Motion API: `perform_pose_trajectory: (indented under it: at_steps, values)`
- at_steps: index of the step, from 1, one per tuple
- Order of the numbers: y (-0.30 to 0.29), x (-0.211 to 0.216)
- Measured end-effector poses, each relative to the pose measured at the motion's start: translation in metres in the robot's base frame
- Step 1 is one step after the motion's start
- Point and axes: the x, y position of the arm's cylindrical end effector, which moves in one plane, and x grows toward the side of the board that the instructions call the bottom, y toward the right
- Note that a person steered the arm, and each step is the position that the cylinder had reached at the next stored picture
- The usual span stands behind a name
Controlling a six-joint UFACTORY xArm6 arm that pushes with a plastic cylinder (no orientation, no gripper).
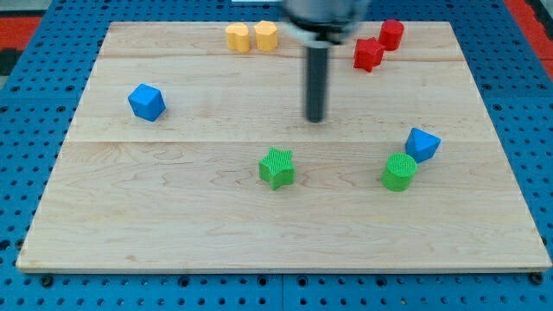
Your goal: Place the blue triangle at the center
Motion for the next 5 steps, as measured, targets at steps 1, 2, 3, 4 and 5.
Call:
perform_pose_trajectory:
  at_steps: [1,2,3,4,5]
  values:
    - [0.108,-0.002]
    - [0.179,0.025]
    - [0.162,0.059]
    - [0.121,0.061]
    - [0.086,0.063]
